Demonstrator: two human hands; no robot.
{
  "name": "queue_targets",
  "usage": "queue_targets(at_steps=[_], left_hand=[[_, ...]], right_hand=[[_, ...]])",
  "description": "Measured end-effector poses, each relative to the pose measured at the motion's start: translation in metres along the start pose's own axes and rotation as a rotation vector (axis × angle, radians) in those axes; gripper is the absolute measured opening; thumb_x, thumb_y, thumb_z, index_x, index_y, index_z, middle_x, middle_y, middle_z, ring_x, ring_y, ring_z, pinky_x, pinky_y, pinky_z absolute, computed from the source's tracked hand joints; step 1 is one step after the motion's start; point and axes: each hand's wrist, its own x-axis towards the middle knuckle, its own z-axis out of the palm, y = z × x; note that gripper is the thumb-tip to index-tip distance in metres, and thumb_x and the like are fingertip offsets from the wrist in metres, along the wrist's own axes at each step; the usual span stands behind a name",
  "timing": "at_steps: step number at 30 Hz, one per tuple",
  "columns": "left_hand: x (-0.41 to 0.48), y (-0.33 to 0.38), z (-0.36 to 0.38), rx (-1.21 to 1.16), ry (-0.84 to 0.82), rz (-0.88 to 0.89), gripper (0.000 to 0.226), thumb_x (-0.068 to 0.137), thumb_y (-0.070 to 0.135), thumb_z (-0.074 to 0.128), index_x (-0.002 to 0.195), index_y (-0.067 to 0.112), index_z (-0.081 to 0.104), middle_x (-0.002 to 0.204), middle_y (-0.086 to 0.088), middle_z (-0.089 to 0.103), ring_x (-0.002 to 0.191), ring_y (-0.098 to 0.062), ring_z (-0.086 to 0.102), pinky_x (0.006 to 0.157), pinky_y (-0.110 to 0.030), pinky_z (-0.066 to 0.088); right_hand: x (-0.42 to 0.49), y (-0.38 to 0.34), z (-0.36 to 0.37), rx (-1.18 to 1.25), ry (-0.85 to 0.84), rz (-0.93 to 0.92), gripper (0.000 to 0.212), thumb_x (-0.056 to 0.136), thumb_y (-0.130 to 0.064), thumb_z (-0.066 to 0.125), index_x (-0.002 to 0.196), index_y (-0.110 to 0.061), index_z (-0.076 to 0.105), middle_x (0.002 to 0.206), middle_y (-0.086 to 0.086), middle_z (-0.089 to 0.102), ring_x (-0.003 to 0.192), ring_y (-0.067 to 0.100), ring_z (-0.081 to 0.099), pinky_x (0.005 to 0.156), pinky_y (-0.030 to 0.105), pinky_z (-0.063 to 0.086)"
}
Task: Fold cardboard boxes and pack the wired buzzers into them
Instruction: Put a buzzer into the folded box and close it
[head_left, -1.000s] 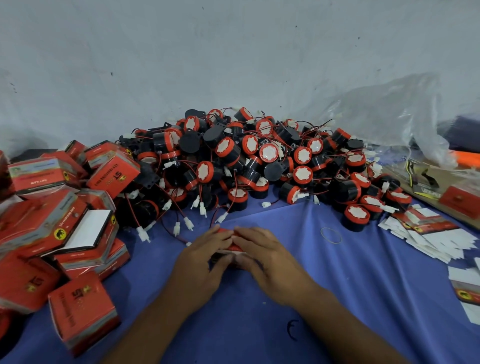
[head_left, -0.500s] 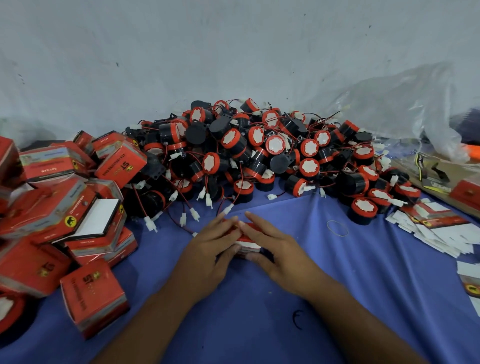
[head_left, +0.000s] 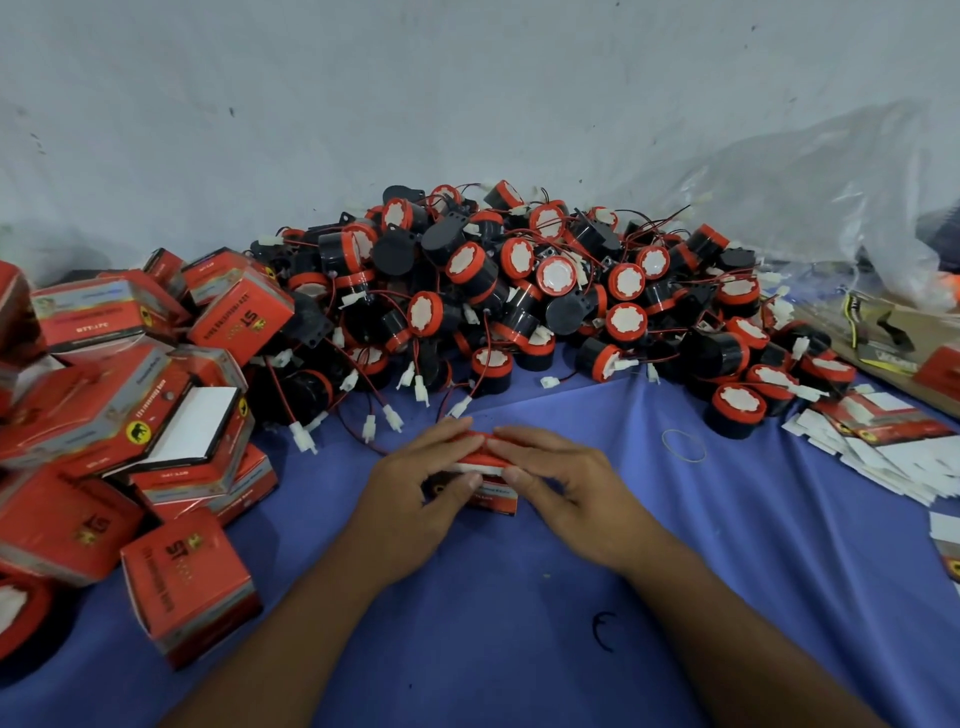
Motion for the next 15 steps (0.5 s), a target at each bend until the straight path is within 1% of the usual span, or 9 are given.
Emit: queue_targets(at_steps=[2, 4, 7, 10, 13, 15], left_hand=[[0.0003, 0.0015, -0.0002, 0.01, -0.014, -0.018, 0.041, 0.092, 0.024, 0.064, 0.133, 0.018, 0.061, 0.146, 0.012, 0.05, 0.138, 0.003, 0.038, 0.113, -0.019, 0.033], [0.0001, 0.003, 0.0001, 0.015, -0.018, -0.03, 0.041, 0.093, 0.021, 0.063, 0.134, 0.016, 0.06, 0.147, 0.012, 0.048, 0.139, 0.004, 0.035, 0.115, -0.021, 0.032], [-0.0006, 0.0058, 0.0004, 0.032, -0.036, -0.025, 0.047, 0.092, 0.027, 0.061, 0.136, 0.014, 0.057, 0.15, 0.011, 0.044, 0.141, 0.007, 0.031, 0.117, -0.023, 0.031], [-0.0011, 0.0066, -0.0014, 0.011, -0.06, -0.03, 0.048, 0.091, 0.03, 0.06, 0.136, 0.015, 0.057, 0.151, 0.013, 0.042, 0.143, 0.003, 0.031, 0.117, -0.026, 0.033], [-0.0013, 0.006, -0.0016, 0.008, -0.064, -0.028, 0.047, 0.09, 0.032, 0.058, 0.134, 0.015, 0.06, 0.15, 0.01, 0.044, 0.144, -0.002, 0.031, 0.118, -0.03, 0.033], [-0.0012, 0.005, -0.0012, 0.081, -0.078, 0.018, 0.045, 0.092, 0.032, 0.056, 0.133, 0.013, 0.06, 0.149, 0.009, 0.045, 0.146, -0.006, 0.029, 0.119, -0.031, 0.031]], right_hand=[[-0.0026, 0.0012, -0.0007, -0.026, -0.058, -0.018, 0.037, 0.103, -0.021, 0.053, 0.139, -0.014, 0.058, 0.145, -0.002, 0.052, 0.137, 0.007, 0.047, 0.111, 0.035, 0.043], [-0.0041, 0.0005, -0.0006, -0.032, -0.078, -0.015, 0.039, 0.104, -0.025, 0.049, 0.141, -0.014, 0.057, 0.148, -0.003, 0.049, 0.139, 0.006, 0.043, 0.113, 0.035, 0.04], [-0.0036, -0.0026, -0.0016, 0.07, -0.059, 0.086, 0.039, 0.103, -0.029, 0.049, 0.138, -0.017, 0.059, 0.149, -0.008, 0.048, 0.14, 0.002, 0.04, 0.115, 0.032, 0.038], [-0.0034, -0.004, -0.0021, 0.114, -0.058, 0.119, 0.036, 0.103, -0.027, 0.051, 0.137, -0.019, 0.061, 0.148, -0.009, 0.049, 0.14, 0.0, 0.039, 0.116, 0.03, 0.037], [-0.0037, -0.0039, -0.002, 0.067, -0.06, 0.079, 0.037, 0.102, -0.028, 0.052, 0.136, -0.018, 0.062, 0.148, -0.006, 0.05, 0.14, 0.0, 0.04, 0.115, 0.029, 0.038], [-0.003, -0.0047, -0.0026, 0.008, -0.064, 0.043, 0.036, 0.102, -0.026, 0.053, 0.136, -0.018, 0.062, 0.149, -0.004, 0.049, 0.14, 0.002, 0.041, 0.113, 0.029, 0.04]])
